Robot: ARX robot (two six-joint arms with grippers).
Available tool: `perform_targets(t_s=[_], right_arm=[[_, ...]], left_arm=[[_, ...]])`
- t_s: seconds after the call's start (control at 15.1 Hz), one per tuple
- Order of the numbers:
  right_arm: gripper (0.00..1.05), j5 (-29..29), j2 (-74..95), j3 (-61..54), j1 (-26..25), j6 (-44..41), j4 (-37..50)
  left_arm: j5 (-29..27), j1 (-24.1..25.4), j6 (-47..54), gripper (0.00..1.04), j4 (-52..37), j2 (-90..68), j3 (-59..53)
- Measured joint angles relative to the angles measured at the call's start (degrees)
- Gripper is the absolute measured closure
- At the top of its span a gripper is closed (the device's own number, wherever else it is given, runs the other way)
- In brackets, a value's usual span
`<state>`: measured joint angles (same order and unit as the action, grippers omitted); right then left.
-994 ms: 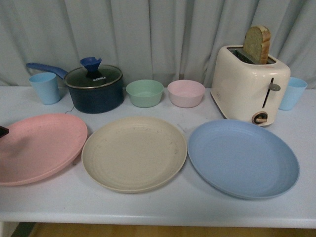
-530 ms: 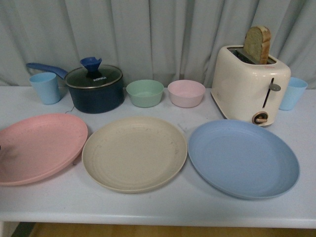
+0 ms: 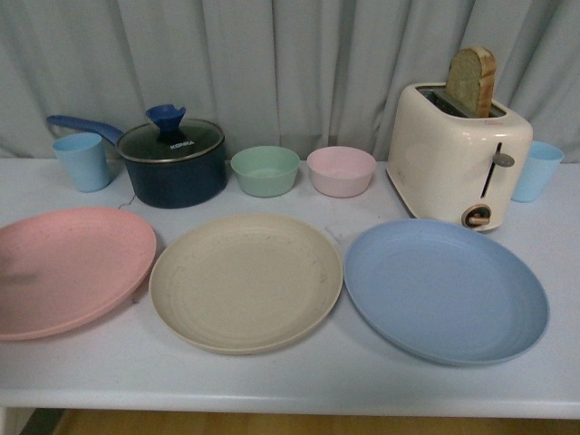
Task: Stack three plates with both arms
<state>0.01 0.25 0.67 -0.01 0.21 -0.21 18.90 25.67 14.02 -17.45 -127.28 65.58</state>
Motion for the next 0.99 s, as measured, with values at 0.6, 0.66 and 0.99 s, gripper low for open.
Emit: perform_targets(t_s=[0.6, 0.66, 0.99], right_arm=[[0.06, 0.0, 0.0, 0.0, 0.0, 0.0, 0.0], [0.06, 0.0, 0.0, 0.0, 0.0, 0.0, 0.0], [0.06, 0.0, 0.0, 0.0, 0.0, 0.0, 0.0]], left_arm=[[1.6, -9.4, 1.2, 1.02, 1.8, 32.3, -10.4], [0.3, -13.3, -1.7, 1.02, 0.7, 32.2, -10.8], [-4.0, -30.8, -12.0, 1.02, -4.9, 23.5, -8.6]])
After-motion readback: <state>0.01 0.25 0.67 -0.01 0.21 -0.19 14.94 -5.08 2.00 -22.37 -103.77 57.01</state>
